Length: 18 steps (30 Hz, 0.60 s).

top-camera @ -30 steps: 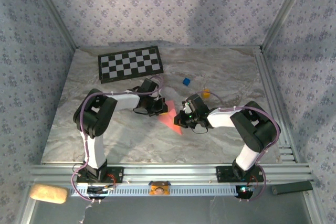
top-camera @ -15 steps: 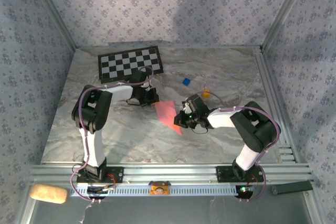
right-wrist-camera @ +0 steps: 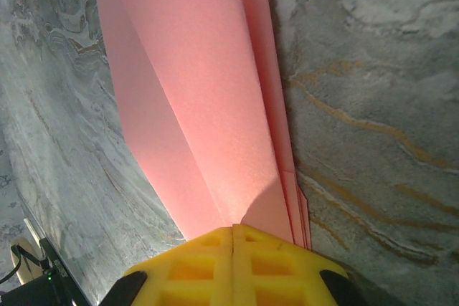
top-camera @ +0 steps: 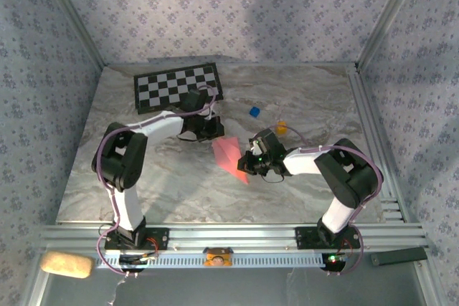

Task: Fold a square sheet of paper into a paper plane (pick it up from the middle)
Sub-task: Fourth fold the wing at the center of the table.

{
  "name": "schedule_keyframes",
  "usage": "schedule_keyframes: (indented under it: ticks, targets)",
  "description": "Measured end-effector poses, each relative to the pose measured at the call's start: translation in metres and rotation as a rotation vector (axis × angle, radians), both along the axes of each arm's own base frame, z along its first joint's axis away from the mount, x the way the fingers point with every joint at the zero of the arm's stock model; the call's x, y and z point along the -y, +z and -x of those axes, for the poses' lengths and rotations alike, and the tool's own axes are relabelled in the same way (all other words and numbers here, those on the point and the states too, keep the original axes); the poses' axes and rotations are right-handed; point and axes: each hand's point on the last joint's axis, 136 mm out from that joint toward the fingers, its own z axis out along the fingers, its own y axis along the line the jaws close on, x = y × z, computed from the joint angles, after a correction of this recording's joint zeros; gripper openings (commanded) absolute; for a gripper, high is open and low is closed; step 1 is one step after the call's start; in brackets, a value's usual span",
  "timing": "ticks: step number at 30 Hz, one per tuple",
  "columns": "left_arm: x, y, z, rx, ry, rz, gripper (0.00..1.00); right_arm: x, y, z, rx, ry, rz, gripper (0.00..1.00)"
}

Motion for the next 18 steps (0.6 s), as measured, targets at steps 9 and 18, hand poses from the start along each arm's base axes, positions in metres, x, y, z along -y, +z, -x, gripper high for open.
schedule_keyframes:
  ticks: [9,18]
  targets:
    - [0.028,-0.030,0.049,-0.093,-0.083,0.025,0.03,0.000,0.000,0.000,-0.001,0.000,0.001,0.01]
    - [0.023,-0.054,0.050,-0.145,-0.044,0.013,0.00,0.007,0.005,0.009,-0.028,0.001,0.023,0.06]
